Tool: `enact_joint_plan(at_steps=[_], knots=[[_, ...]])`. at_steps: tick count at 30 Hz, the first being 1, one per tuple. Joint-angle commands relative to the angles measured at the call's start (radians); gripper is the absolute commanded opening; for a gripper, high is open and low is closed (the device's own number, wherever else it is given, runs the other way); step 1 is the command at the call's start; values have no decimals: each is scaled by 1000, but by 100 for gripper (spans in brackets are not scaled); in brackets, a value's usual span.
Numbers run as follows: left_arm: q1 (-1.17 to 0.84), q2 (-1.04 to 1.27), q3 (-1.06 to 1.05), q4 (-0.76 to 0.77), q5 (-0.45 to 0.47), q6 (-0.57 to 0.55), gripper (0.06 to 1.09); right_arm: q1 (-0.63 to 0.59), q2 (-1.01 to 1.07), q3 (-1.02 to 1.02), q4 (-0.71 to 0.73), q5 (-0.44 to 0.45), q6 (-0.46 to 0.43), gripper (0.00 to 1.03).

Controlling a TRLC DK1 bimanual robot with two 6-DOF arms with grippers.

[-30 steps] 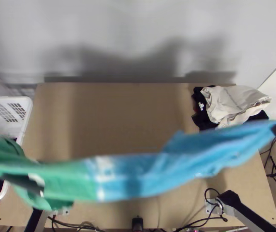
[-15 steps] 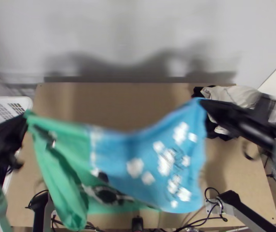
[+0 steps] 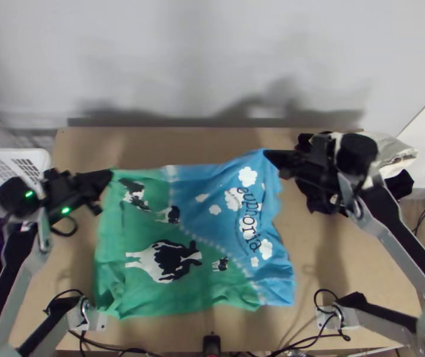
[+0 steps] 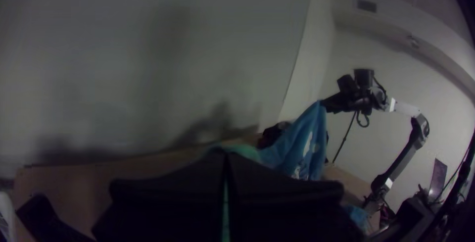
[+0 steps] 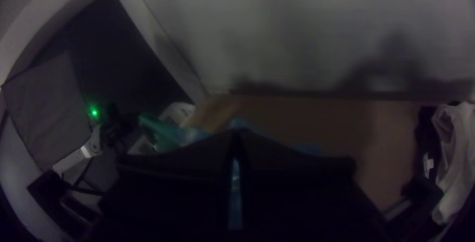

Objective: Fold the t-shirt

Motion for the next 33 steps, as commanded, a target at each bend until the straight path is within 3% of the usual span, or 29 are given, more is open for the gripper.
enact_joint_plan(at_steps=[1, 5, 12, 20, 25, 33], knots=[[-163, 277, 86, 21, -175, 137, 10, -26, 193, 97, 22, 29, -89, 3], [-169, 487, 251, 23, -289, 203, 10, -75, 343, 226, 17, 72, -159, 3], [-106, 732, 533, -63, -378, 328, 10, -154, 539, 463, -76, 96, -279, 3], [-106, 901, 605, -65, -485, 434, 10, -180, 763, 603, -133, 161, -377, 3], [-128, 955, 648, -115, -514, 512, 10, -182, 915, 752, -254, 176, -458, 3], [-143, 1012, 732, -157, -579, 562, 10, -199, 983, 847, -271, 288, -489, 3]])
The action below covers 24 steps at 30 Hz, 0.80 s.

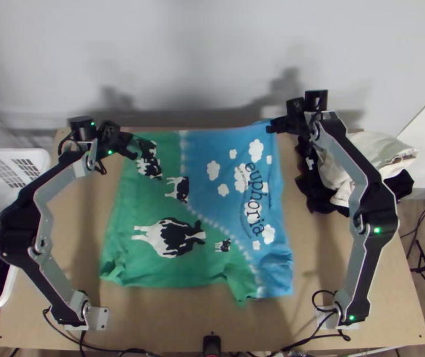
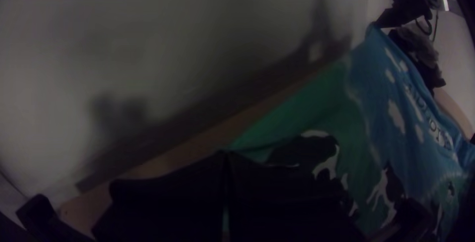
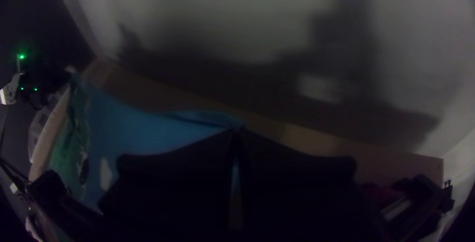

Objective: Fold the t-shirt

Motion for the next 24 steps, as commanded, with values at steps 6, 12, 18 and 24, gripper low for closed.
enact_joint_plan(at_steps=[6, 12, 18, 24], knots=[[-54, 92, 73, -106, -61, 96, 10, 13, 88, 96, -181, 69, -38, 3], [-58, 23, -22, -235, -49, 175, 10, 19, -33, -79, -210, 67, -39, 3], [-43, -129, -157, -235, -29, 197, 10, 53, -217, -249, -212, 67, -28, 3], [-35, -274, -237, -261, -10, 206, 10, 116, -412, -407, -215, 47, 10, 3]])
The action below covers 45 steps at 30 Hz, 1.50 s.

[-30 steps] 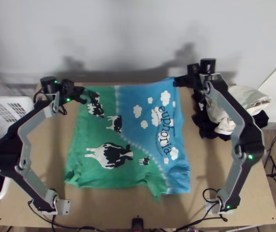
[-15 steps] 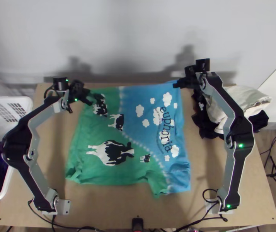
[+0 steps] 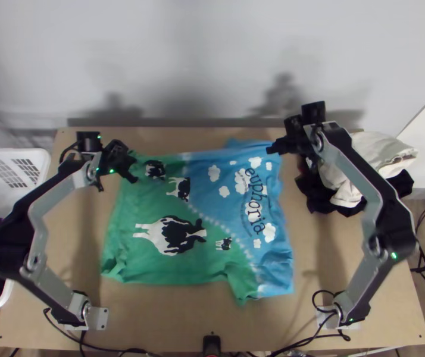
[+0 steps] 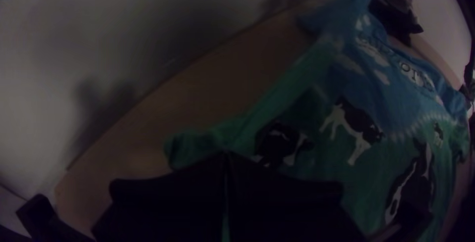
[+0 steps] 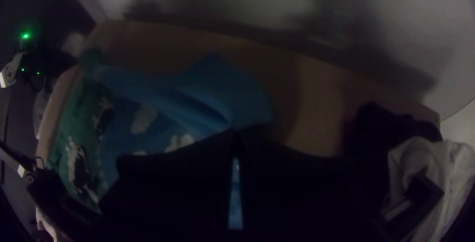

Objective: Fold the t-shirt

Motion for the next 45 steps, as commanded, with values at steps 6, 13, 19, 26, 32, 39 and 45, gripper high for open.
enact_joint_plan(at_steps=[6, 13, 19, 26, 32, 39, 45], knots=[[-28, -252, -195, -107, 29, 57, 10, 83, -278, -315, -12, -19, 39, 3], [-47, -295, -299, -135, 28, 97, 10, 83, -282, -461, -12, -18, 45, 3], [-34, -387, -344, -184, 28, 108, 10, 80, -361, -536, -14, -18, 48, 3], [-54, -415, -414, -187, 28, 111, 10, 69, -415, -581, -21, -18, 51, 3], [-63, -435, -459, -193, 28, 95, 10, 72, -433, -633, -21, -19, 59, 3], [-92, -406, -497, -148, 17, 86, 10, 138, -433, -682, -8, -19, 86, 3], [-74, -334, -508, -63, -26, 88, 10, 152, -420, -709, 40, -18, 93, 3]])
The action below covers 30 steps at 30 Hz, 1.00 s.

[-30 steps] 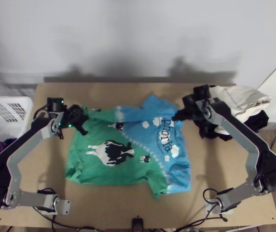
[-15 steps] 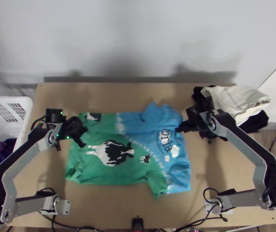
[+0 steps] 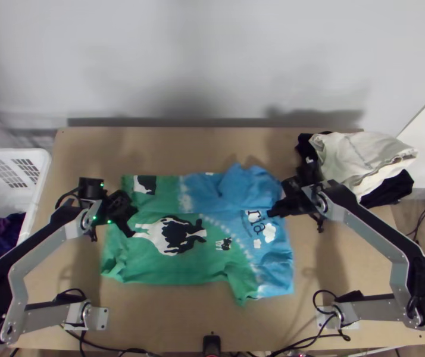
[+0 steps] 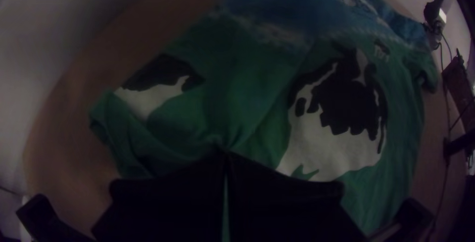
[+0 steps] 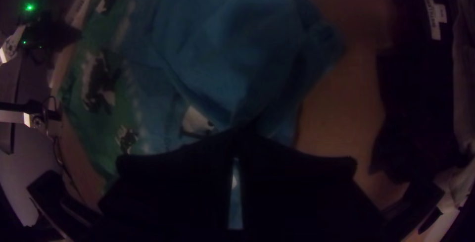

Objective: Fold the t-shirt

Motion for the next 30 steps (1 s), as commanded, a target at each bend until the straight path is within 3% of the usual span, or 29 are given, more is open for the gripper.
enact_joint_plan(at_steps=[1, 5, 6, 7, 9, 11, 15, 18, 24, 30], knots=[[12, 62, -15, 68, -30, -1, 10, 20, 12, -43, 45, 0, 10, 3], [10, 65, -22, 84, -53, 6, 11, 10, 26, -67, 52, 0, 9, 3], [10, 66, -22, 88, -54, 5, 17, 10, 35, -73, 54, 0, 6, 8], [10, 69, -24, 87, -57, 6, 35, 10, 44, -79, 54, 0, 3, 18], [10, 75, -24, 77, -67, 8, 106, 14, 44, -96, 52, 0, -7, 50], [18, 69, -25, 77, -67, 2, 105, 17, 35, -101, 43, 0, -4, 75], [39, -7, -25, 76, -67, -17, 105, 6, -31, -101, 26, 3, -22, 96], [74, -95, -2, 44, -67, -28, 105, -31, -97, -90, 23, 5, -47, 99], [82, -313, 21, -119, -67, -8, 105, -85, -235, -66, -124, 8, -97, 99], [-70, -529, -29, -473, -61, 239, 104, 53, -404, -139, -256, 56, -99, 99]])
